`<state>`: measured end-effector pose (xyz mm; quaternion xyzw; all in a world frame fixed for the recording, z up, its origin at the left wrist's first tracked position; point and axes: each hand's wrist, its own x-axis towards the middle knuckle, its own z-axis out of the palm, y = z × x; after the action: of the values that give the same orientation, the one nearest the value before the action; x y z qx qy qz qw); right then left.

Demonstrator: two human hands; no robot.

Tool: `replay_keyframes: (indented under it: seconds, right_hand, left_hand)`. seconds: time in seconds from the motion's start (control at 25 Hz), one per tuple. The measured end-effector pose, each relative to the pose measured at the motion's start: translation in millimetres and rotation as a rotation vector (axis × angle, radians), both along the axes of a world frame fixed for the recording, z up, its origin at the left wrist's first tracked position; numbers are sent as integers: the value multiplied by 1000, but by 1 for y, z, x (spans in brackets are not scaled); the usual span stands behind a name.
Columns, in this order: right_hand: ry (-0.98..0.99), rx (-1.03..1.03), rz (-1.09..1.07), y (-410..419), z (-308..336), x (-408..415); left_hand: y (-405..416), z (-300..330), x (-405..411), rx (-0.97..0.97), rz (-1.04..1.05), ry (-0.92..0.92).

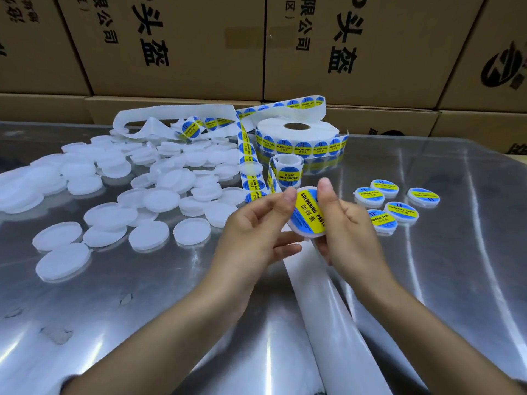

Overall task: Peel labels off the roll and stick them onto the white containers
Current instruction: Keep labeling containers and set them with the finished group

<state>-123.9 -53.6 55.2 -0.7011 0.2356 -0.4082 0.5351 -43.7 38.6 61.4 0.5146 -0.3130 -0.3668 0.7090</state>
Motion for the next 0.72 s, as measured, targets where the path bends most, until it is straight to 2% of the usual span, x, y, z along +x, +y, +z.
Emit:
replay_keyframes:
  seconds: [0.16,0.32,0.44,0.6,0.72]
  right_hand:
    - [1,13,37,7,-3,3]
    - [-21,154,0,6,0,1]
    - [-11,221,15,5,2,1]
    - [98,149,66,4,2,-1]
    - [174,53,132,-4,0,-1]
  left_hand:
    - [-5,-7,-2,-41,177,-133]
    - [-6,-14,-6,-106,123,-183]
    - [-7,-17,-7,-99,92,-296]
    - [-7,-15,2,-97,163,-330]
    - [-8,-15,11,-82,190,-247]
